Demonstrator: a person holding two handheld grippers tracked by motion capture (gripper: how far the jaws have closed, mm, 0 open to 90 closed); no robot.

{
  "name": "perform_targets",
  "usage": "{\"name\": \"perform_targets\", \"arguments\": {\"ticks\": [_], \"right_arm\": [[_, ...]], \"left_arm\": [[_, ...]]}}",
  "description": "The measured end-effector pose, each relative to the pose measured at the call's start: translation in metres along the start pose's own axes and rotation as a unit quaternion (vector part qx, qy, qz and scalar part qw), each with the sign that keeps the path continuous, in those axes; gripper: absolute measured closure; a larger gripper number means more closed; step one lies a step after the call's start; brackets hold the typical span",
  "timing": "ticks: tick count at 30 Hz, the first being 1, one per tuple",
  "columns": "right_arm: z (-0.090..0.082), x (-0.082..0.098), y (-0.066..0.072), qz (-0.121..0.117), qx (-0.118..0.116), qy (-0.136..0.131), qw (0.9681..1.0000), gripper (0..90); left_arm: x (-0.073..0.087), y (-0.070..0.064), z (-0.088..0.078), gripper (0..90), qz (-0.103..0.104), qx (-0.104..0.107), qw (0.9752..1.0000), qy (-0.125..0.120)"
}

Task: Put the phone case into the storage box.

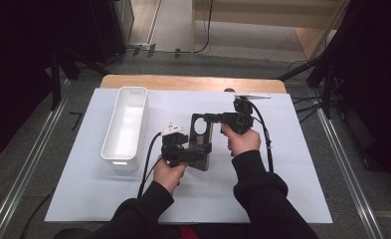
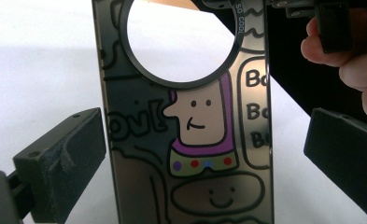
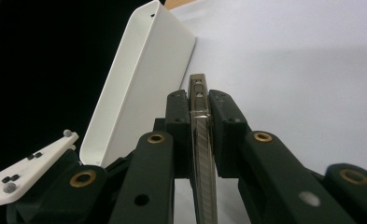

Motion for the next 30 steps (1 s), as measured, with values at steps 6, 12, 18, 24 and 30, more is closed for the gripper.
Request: {"name": "perform_targets", "arguments": {"ticks": [6, 12, 18, 24, 30], "right_arm": [[-0.005, 0.002, -0.003, -0.006, -0.002, -0.001, 1.0, 77.8], [-0.012, 0.003, -0.003, -0.018, -0.007, -0.006, 0.9998, 77.8], [-0.018, 0.004, -0.002, -0.031, -0.009, -0.007, 0.9995, 77.8], [-0.024, 0.005, -0.002, -0.051, -0.015, -0.007, 0.9985, 77.8], [-0.028, 0.008, -0.001, -0.078, -0.018, -0.002, 0.9968, 77.8]], "left_arm": [[-0.005, -0.001, -0.004, 0.0, 0.006, -0.001, 0.9999, 0.011], [-0.01, 0.001, -0.006, 0.0, 0.002, 0.01, 0.9996, 0.028], [-0.011, 0.002, -0.007, 4.8, 0.007, 0.012, 0.9992, 0.038], [-0.015, -0.001, -0.01, 4.9, 0.024, 0.02, 0.9984, 0.048], [-0.021, -0.004, -0.015, 14.7, 0.055, 0.0, 0.9966, 0.061]]}}
Point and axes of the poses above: each handheld gripper's, and its own axes: z roughly forward along the jaws, x roughly out of its underside, y roughly to its left, the point moved 5 cm from there along z, roughly forward along the jaws, and after that the axes turned 3 degrees about z, right-handed, at the moved point
